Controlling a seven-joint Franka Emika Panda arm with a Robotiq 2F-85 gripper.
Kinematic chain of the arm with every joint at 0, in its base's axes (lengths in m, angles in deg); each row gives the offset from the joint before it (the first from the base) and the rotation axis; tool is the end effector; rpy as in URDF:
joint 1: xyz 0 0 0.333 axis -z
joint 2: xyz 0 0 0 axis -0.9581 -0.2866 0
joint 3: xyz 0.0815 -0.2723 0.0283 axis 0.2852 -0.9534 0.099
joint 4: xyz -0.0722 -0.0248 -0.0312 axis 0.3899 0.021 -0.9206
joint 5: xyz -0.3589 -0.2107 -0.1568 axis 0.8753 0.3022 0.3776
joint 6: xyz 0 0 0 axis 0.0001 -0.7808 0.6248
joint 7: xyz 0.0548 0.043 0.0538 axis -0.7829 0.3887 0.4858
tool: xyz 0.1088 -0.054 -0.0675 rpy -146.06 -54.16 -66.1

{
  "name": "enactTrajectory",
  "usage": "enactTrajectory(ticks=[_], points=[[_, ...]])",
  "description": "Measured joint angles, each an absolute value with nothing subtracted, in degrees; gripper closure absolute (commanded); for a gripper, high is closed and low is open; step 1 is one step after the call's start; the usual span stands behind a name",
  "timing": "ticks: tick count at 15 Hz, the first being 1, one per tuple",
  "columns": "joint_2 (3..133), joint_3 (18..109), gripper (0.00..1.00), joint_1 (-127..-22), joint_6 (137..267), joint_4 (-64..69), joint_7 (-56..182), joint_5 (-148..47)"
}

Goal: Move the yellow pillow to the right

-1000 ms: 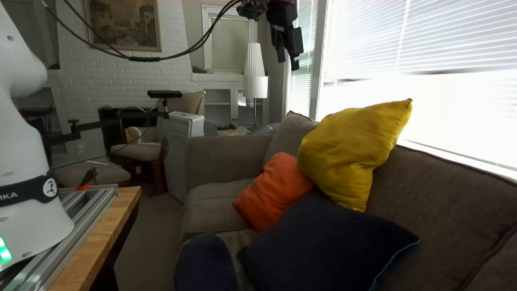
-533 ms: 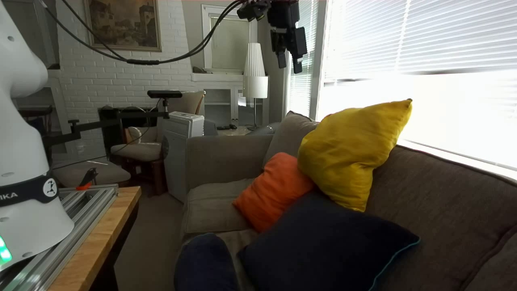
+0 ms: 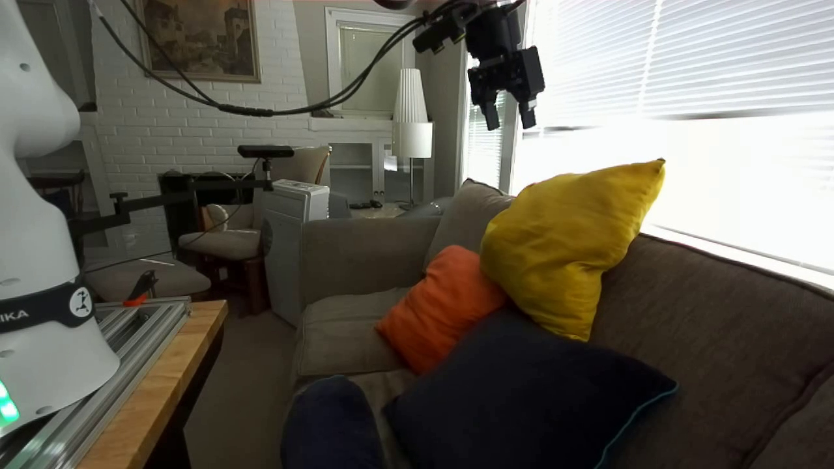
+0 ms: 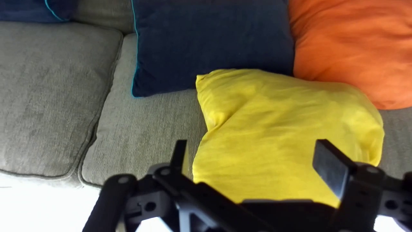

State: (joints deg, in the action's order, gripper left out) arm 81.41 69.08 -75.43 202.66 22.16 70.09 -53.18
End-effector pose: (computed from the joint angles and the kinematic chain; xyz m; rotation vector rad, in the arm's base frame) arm 0.6573 0.0395 0.4042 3.0843 0.1691 0.5520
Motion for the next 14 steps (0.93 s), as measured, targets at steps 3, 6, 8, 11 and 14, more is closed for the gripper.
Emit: enactTrajectory(ticks=[3, 6, 8, 11, 14], points=[[77.28, 69.16, 0.00, -75.65, 210.95, 21.56, 67.99, -53.13], [73.20, 69.47, 0.00, -75.93, 216.48, 19.95, 67.01, -53.23], [70.91, 69.55, 0.00, -76.17, 217.92, 18.47, 66.57, -53.23], [69.66, 69.55, 0.00, -76.29, 218.05, 17.16, 66.44, -53.23], [69.45, 69.30, 0.00, -76.28, 218.14, 17.15, 66.50, -52.98]])
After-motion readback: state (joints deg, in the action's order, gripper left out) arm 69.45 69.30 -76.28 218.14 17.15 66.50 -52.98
